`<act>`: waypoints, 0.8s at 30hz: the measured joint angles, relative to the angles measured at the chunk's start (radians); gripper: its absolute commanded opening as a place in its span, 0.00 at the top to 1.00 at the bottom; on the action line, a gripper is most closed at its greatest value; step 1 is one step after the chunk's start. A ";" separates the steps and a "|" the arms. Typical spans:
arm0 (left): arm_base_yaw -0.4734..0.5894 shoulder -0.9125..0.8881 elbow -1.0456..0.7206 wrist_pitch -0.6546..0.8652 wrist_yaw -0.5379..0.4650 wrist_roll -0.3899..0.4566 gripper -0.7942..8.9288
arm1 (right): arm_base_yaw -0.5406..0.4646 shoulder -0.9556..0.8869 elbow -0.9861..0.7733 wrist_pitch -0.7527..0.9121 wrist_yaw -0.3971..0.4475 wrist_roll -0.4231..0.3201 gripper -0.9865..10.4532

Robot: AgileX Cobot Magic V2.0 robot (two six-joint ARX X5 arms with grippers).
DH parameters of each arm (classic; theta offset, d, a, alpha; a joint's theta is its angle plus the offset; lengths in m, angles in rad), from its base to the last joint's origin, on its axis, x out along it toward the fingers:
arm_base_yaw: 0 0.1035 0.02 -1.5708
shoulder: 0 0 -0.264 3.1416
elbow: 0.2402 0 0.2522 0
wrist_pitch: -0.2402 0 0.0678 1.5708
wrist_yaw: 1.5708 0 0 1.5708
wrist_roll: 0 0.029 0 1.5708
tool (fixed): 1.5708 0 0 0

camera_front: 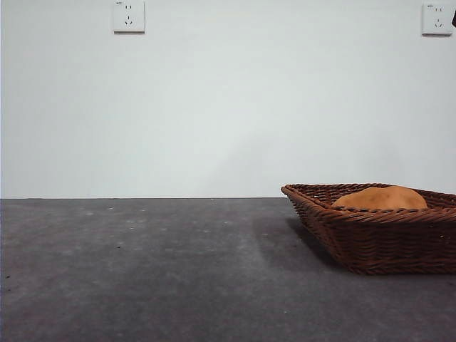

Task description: Help me put the vegetables on the table into the basket

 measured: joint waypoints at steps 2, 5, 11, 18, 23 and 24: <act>0.000 0.000 0.000 0.000 0.000 0.000 0.92 | 0.000 0.000 0.000 0.000 0.007 0.000 0.91; 0.000 0.000 0.000 0.000 0.000 0.000 0.92 | 0.000 -0.007 0.000 0.000 0.079 -0.020 0.91; 0.000 0.000 0.000 0.000 0.000 -0.001 0.92 | 0.014 -0.246 -0.055 0.067 0.079 -0.042 0.91; 0.000 0.000 0.000 0.000 0.000 -0.001 0.92 | 0.014 -0.577 -0.444 0.286 0.079 -0.026 0.91; 0.000 0.000 0.000 0.000 0.000 -0.001 0.92 | 0.014 -0.723 -0.678 0.401 0.078 -0.022 0.91; 0.000 0.000 0.000 0.000 0.000 -0.001 0.92 | 0.014 -0.748 -0.727 0.429 0.079 -0.018 0.91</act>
